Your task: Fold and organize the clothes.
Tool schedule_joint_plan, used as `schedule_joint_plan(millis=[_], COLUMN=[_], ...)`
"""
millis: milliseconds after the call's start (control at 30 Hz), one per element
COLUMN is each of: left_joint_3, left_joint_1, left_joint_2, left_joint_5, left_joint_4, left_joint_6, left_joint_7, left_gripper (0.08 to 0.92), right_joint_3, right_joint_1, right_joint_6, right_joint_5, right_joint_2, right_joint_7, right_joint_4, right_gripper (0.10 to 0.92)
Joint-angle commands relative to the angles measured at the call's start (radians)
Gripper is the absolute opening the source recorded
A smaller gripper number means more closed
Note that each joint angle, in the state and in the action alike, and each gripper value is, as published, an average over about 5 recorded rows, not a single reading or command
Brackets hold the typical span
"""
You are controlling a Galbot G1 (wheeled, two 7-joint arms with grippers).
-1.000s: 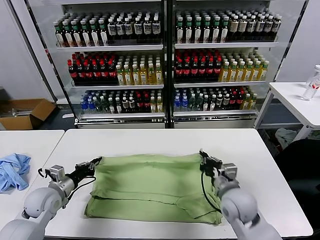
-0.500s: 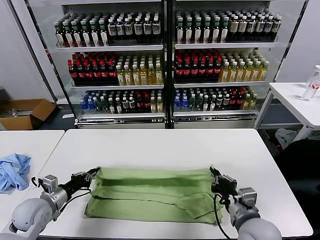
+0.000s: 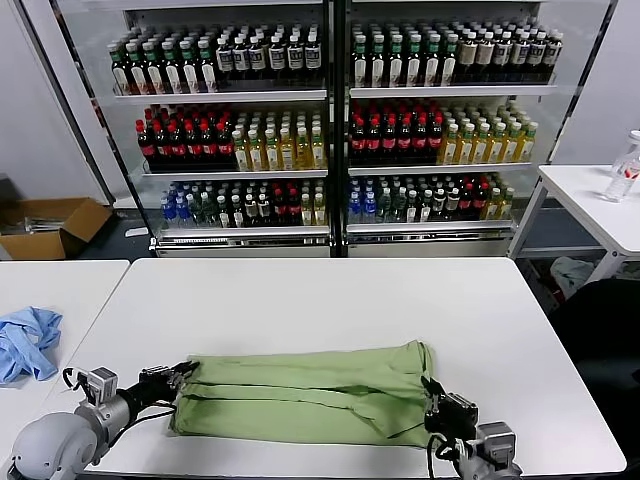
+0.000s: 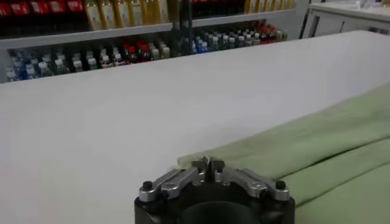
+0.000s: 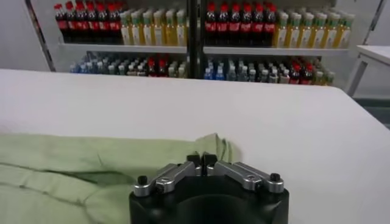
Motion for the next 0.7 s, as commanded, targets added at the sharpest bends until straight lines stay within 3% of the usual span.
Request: schedule_joint_plan(millis=[33, 133, 300, 433, 533, 700], left_joint_3=[-0.007, 0.016, 0.068, 0.111, 0.12, 0.118], left_joint_1=[0.024, 0.051, 0.161, 0.178, 0.151, 0.112], left_joint_2=[-0.015, -0.045, -0.114, -0.161, -0.186, -0.212], left_joint_5=[-0.014, -0.039, -0.026, -0.023, -0.064, -0.152], left_joint_4=[-0.069, -0.114, -0.232, -0.238, -0.209, -0.19], left_joint_6=[-0.068, -0.093, -0.029, -0.016, -0.002, 0.045], left_joint_7=[-0.17, -0.292, -0.497, -0.637, -0.701, -0.721], left_gripper=[0.26, 0.347, 0.494, 0.607, 0.693, 0.796], right_joint_3=[0.025, 0.022, 0.021, 0.018, 0.006, 0.001], right_joint_1=[-0.06, -0.057, -0.052, -0.042, -0.033, -0.015], right_joint_6=[0.004, 0.004, 0.004, 0.004, 0.006, 0.01], right_joint_5=[-0.056, -0.081, -0.109, -0.116, -0.122, -0.133], right_joint_2=[0.005, 0.01, 0.008, 0.009, 0.012, 0.013], right_joint_7=[0.01, 0.009, 0.014, 0.025, 0.024, 0.025], right_joint_4=[0.051, 0.059, 0.048, 0.023, 0.014, -0.009], right_gripper=[0.274, 0.378, 0.526, 0.638, 0.725, 0.815])
